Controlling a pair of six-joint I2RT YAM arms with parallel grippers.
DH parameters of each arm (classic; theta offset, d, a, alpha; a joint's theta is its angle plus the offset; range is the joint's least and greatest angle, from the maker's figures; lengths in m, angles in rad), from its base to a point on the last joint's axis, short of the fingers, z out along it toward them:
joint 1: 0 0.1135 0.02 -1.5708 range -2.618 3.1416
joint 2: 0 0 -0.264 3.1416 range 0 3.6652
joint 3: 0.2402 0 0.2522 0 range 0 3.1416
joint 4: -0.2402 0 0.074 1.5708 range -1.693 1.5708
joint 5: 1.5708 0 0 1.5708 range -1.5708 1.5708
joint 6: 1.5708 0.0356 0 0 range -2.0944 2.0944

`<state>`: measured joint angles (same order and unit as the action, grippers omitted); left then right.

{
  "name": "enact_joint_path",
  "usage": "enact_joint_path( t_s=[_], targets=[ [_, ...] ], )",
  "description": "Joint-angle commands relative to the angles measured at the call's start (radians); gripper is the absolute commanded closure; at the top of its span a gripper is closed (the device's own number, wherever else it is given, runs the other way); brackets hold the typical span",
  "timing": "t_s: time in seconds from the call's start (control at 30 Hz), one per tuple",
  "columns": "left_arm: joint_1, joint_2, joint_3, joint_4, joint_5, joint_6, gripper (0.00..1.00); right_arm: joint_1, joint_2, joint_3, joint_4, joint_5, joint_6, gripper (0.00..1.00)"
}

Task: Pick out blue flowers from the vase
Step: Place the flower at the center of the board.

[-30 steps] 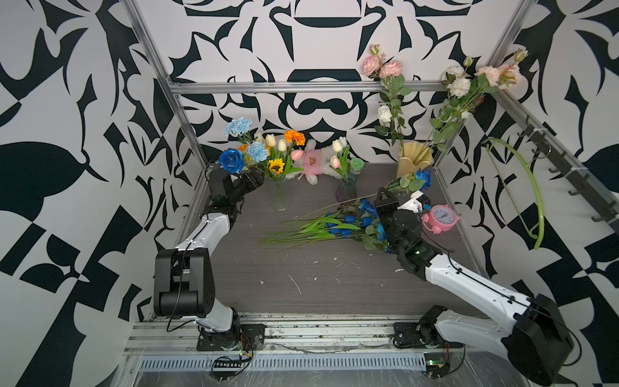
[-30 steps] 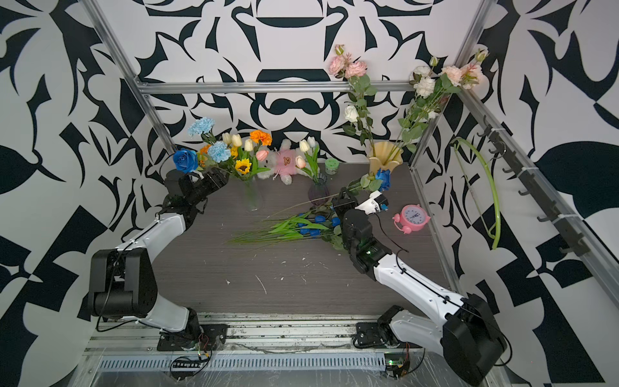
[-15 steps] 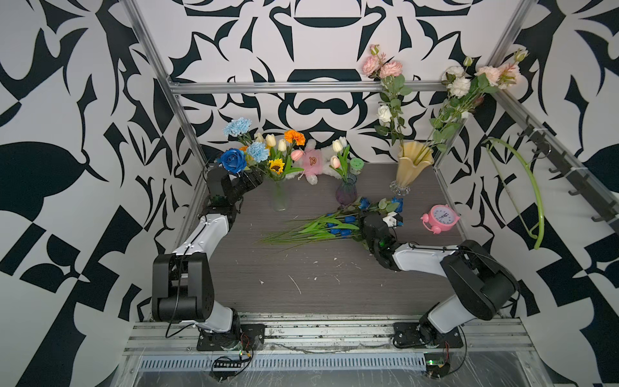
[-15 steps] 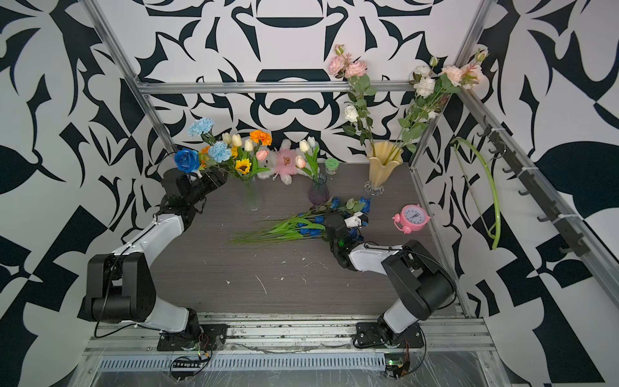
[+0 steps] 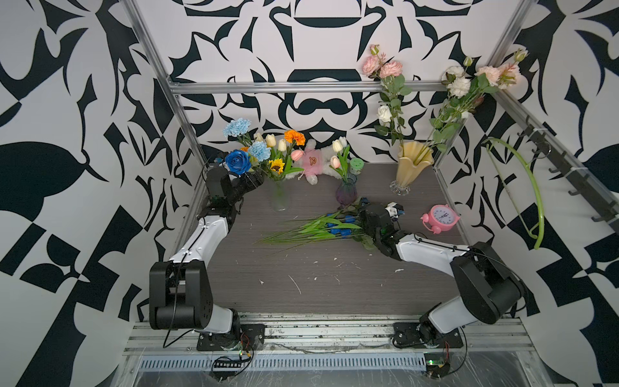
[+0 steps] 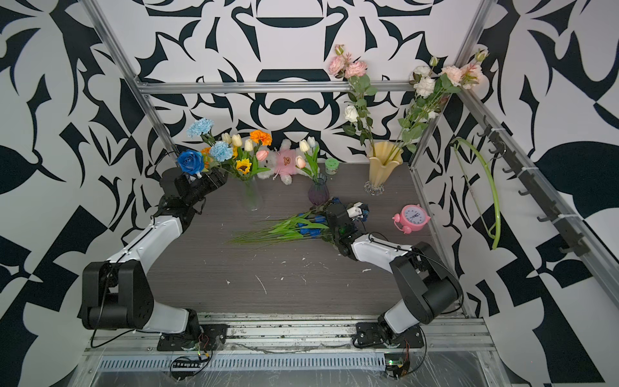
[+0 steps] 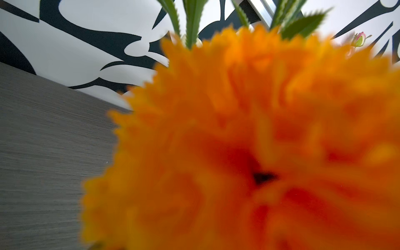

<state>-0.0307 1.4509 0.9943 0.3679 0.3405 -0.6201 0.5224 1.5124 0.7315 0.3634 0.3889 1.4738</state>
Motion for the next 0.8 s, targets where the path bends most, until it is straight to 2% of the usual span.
enact_joint_path(
  t_s=[0.0,0.07,0.17,0.27,0.43,0.63,0.77],
  targets=[
    [-0.015,-0.02,-0.009,-0.012,0.008,0.018,0.23,-0.005,-0.052,0.038,-0.111,-0.023,-0.148,0.43],
    [-0.021,-0.023,-0.007,-0.017,0.004,0.023,0.23,-0.009,-0.056,0.097,-0.152,-0.094,-0.289,0.4],
    [-0.024,-0.026,-0.005,-0.023,0.002,0.028,0.23,-0.003,-0.024,0.268,-0.338,-0.177,-0.517,0.33],
    [-0.025,-0.029,-0.002,-0.023,0.002,0.028,0.23,0.02,0.003,0.383,-0.424,-0.185,-0.668,0.32],
    [-0.04,-0.029,0.0,-0.023,-0.005,0.03,0.23,0.071,0.013,0.475,-0.331,-0.332,-0.913,0.22],
    [-0.051,-0.03,-0.001,-0.022,-0.012,0.029,0.23,0.225,0.096,0.692,-0.405,-0.342,-1.322,0.21],
    [-0.053,-0.039,-0.009,-0.028,-0.017,0.036,0.23,0.298,0.135,0.72,-0.328,-0.332,-1.505,0.21]
  ],
)
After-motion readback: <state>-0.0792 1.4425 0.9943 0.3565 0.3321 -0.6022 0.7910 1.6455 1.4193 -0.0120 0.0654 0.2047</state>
